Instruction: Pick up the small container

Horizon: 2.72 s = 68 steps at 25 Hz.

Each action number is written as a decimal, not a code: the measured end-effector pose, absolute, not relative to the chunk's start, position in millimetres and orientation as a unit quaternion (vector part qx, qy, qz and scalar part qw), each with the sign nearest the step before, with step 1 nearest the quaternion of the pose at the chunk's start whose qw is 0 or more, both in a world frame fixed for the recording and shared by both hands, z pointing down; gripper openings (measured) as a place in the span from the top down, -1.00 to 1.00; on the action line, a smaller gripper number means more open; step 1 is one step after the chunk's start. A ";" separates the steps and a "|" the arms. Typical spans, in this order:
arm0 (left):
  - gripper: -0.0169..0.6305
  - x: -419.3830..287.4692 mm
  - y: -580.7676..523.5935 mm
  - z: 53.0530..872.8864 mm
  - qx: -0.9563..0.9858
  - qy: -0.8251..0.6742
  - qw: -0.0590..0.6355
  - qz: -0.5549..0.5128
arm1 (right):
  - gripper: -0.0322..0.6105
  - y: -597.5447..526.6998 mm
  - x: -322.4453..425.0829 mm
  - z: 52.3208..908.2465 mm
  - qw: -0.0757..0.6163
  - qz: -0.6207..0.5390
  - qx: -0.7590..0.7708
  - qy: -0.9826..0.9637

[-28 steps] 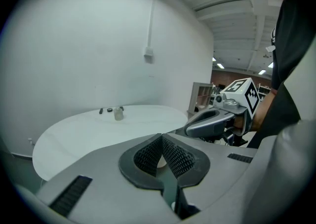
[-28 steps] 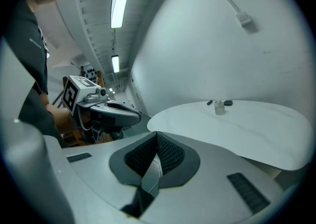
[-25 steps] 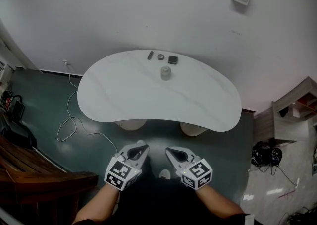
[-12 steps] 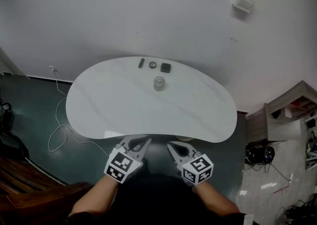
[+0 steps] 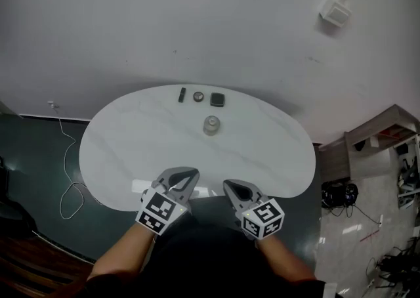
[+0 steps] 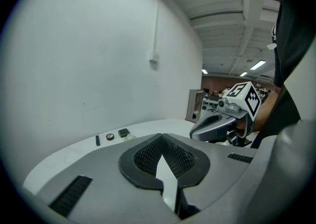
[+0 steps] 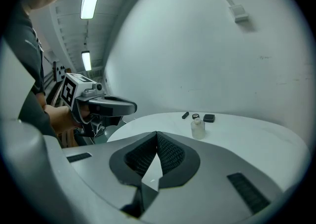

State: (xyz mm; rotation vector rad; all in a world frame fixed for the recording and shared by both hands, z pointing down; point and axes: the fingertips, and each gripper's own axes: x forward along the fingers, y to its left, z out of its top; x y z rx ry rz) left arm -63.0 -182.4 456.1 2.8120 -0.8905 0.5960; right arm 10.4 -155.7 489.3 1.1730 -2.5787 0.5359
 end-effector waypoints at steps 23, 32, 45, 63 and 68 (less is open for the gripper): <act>0.90 -77.7 -259.7 474.8 0.936 -0.284 0.074 0.196 | 0.91 -238.6 -0.8 492.5 0.147 0.181 0.406 -0.883; 0.88 -62.6 -286.8 503.8 0.912 -0.349 0.055 0.209 | 0.91 -255.1 30.2 495.0 0.155 0.175 0.377 -0.896; 0.33 -42.5 -332.0 589.7 0.885 -0.346 0.048 0.307 | 0.91 -254.8 71.6 502.7 0.142 0.188 0.392 -0.889; 0.04 -13.8 -388.5 661.2 0.886 -0.309 0.086 0.336 | 0.91 -229.9 107.0 512.0 0.140 0.213 0.461 -0.850; -0.02 -3.3 -402.3 665.8 0.888 -0.302 0.081 0.337 | 0.91 -227.3 111.3 513.7 0.145 0.216 0.471 -0.843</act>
